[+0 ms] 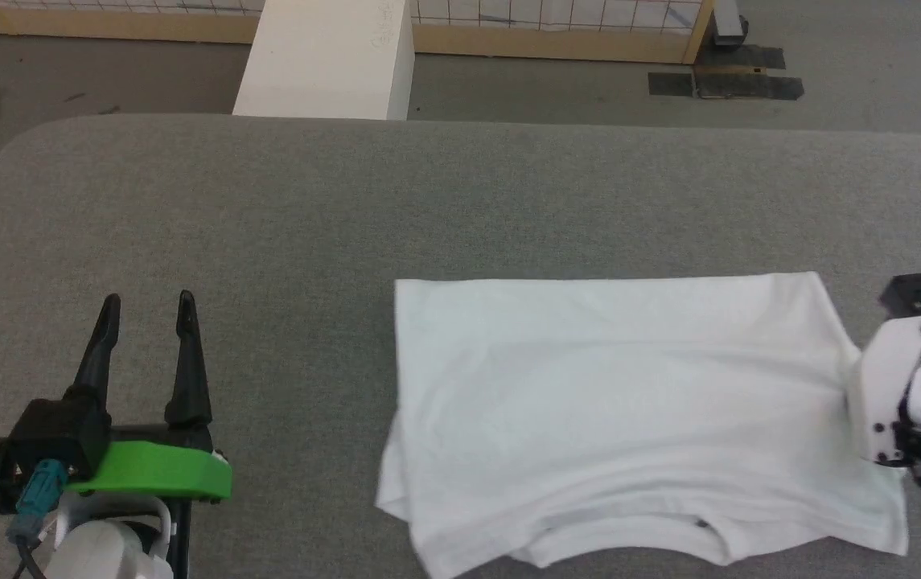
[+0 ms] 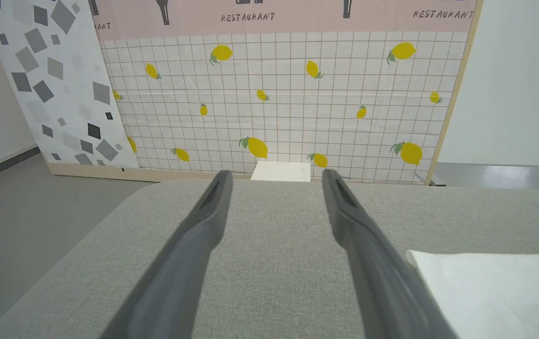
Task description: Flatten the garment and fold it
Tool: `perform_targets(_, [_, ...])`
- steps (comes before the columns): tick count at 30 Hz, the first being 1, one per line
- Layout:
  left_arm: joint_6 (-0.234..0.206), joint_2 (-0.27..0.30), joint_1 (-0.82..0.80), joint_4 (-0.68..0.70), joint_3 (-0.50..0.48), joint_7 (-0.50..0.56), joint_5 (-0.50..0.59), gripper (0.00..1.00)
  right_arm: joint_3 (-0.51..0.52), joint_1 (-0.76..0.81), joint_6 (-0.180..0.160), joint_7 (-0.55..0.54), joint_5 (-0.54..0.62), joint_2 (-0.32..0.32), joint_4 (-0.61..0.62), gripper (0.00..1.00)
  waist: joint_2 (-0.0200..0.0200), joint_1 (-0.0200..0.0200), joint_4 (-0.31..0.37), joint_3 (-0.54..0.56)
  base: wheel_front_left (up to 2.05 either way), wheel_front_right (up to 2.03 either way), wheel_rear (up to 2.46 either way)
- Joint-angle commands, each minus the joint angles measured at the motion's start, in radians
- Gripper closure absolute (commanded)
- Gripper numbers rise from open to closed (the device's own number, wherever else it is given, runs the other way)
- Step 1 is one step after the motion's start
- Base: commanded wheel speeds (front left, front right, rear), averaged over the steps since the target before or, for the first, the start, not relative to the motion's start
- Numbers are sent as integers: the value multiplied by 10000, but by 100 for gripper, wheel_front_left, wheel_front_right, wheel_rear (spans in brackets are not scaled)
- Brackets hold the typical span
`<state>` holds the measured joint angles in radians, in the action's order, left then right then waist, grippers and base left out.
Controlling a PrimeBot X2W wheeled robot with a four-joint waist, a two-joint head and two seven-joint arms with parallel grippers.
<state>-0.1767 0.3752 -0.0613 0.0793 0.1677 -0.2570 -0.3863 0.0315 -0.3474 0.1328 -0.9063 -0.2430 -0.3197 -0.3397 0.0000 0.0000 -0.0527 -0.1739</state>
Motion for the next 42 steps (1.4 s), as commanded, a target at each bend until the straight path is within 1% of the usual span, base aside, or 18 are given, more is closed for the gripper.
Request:
perform_targets(1, [47, -75, 91, -14, -80, -47, 179, 0, 345, 118, -21, -71, 252, -201, -80, 100, 0, 0, 11, -14, 0, 0, 0])
perform_targets(4, [135, -172, 107, -55, -125, -47, 311, 0, 1123, 136, -21, -176, 790, -415, -236, 100, 0, 0, 26, -15, 0, 0, 0])
perform_targets(6, [196, -235, 115, -97, -147, -47, 374, 0, 1399, 173, -21, -249, 1051, -406, -196, 100, 0, 0, 27, 28, 0, 0, 0])
perform_targets(8, [244, -285, 133, -134, -172, -47, 435, 0, 1408, 226, -21, -360, 1147, -420, -6, 100, 0, 0, 35, 91, 0, 0, 0])
perform_targets(11, [318, -338, 167, -179, -184, -47, 518, 0, 954, 433, -21, -601, 1068, -639, 672, 100, 0, 0, 28, 203, 0, 0, 0])
perform_targets(17, [377, -440, 386, -180, -263, -47, 638, 0, -257, 1009, -21, -1823, -185, -1078, 3021, 100, 0, 0, 132, 500, 0, 0, 0])
perform_targets(20, [410, -545, 490, -149, -279, -47, 671, 0, -661, 1189, -21, -2218, -907, -947, 4231, 100, 0, 0, 169, 590, 0, 0, 0])
perform_targets(22, [440, -615, 541, -147, -267, -47, 691, 0, -1046, 1225, -21, -2303, -1116, -860, 4776, 100, 0, 0, 162, 626, 0, 0, 0])
perform_targets(24, [488, -670, 553, -163, -246, -47, 716, 0, -1377, 1179, -21, -2249, -1312, -603, 5058, 100, 0, 0, 131, 659, 0, 0, 0])
perform_targets(28, [621, -761, 492, -229, -171, -47, 767, 0, -2186, 978, -21, -1963, -1537, -25, 5079, 100, 0, 0, -73, 698, 0, 0, 0])
perform_targets(32, [706, -815, 447, -247, -166, -47, 813, 0, -2865, 587, -21, -1388, -1658, 758, 4615, 100, 0, 0, -354, 672, 0, 0, 0])
perform_targets(37, [794, -897, 413, -288, -138, -47, 857, 0, -3524, -29, -21, -613, -1691, 1729, 3579, 100, 0, 0, -785, 535, 0, 0, 0])
perform_targets(42, [841, -1004, 376, -320, -171, -47, 879, 0, -3878, -538, -21, 105, -1466, 2257, 2396, 100, 0, 0, -1189, 318, 0, 0, 0])
